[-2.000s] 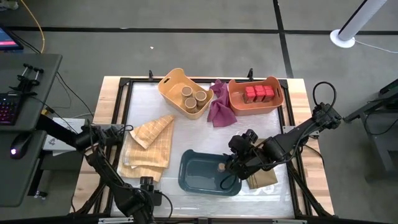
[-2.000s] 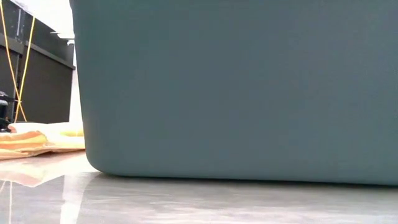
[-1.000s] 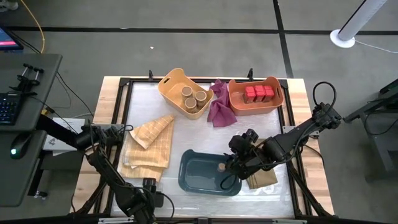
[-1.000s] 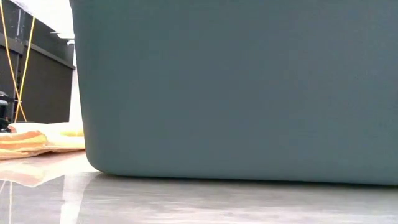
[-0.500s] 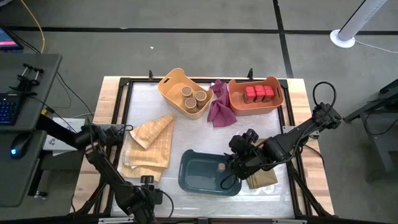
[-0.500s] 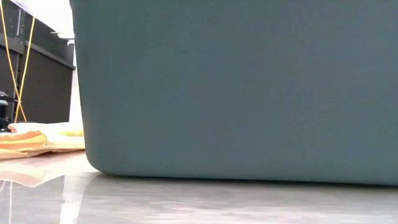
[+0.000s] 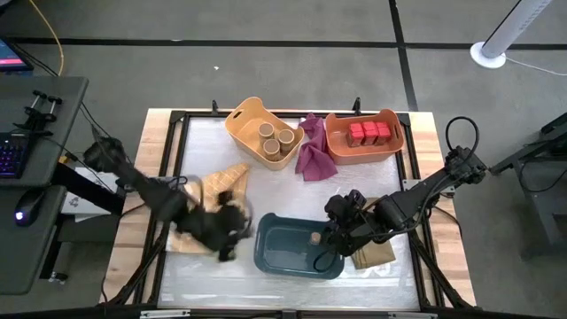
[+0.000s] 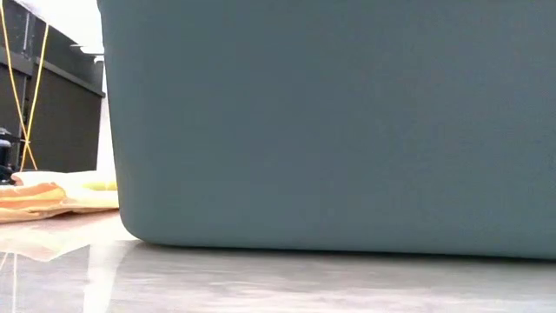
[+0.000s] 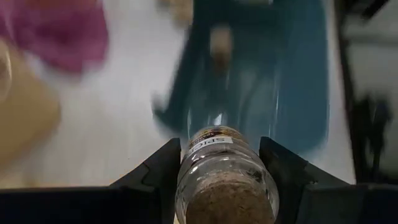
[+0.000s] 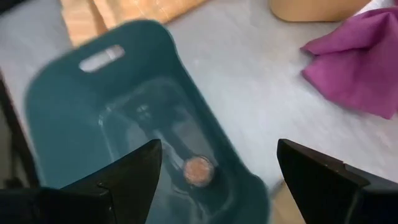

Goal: Sort spices by type
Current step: Put the transparent seasoning bottle into the blue bin

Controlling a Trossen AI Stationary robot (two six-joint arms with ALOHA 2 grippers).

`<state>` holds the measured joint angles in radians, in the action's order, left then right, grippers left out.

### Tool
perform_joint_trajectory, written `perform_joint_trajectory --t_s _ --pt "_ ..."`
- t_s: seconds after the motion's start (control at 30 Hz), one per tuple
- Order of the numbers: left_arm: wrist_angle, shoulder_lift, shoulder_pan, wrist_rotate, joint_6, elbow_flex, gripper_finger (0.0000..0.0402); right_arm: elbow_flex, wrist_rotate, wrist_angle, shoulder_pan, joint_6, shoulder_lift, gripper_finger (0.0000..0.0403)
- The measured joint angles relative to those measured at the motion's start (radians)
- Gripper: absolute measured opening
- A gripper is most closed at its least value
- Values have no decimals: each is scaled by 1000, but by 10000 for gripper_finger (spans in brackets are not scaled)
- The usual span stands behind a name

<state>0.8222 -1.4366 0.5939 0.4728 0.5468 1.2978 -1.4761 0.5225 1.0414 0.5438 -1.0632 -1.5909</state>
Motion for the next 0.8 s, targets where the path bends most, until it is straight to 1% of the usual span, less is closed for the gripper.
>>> perform_joint_trajectory --t_s 0.07,0.13,0.2,0.27,0.37,0.53,0.63,0.7,0.8 --pt "-147 -6 -81 -65 -142 1 151 0 -2 -28 0 -8 0 314" --pt "-273 -42 -144 -132 -248 1 151 0 -9 -48 1 -22 0 314" --pt "-357 -95 -182 -176 -318 1 151 0 -16 -55 6 -40 0 314" --pt "-395 -156 -208 -202 -347 1 151 0 -19 -53 13 -66 4 314" --pt "-412 -253 -228 -248 -345 0 151 0 -15 -44 27 -116 18 314" --pt "-438 -367 -239 -323 -262 -1 151 0 37 -34 42 -198 32 314" --pt "-428 -407 -252 -371 -215 -1 156 0 43 -31 39 -221 33 314" --pt "-427 -422 -262 -388 -210 -1 162 0 47 -31 33 -222 33 314" --pt "-429 -429 -274 -391 -210 -1 165 0 50 -35 21 -222 33 314"
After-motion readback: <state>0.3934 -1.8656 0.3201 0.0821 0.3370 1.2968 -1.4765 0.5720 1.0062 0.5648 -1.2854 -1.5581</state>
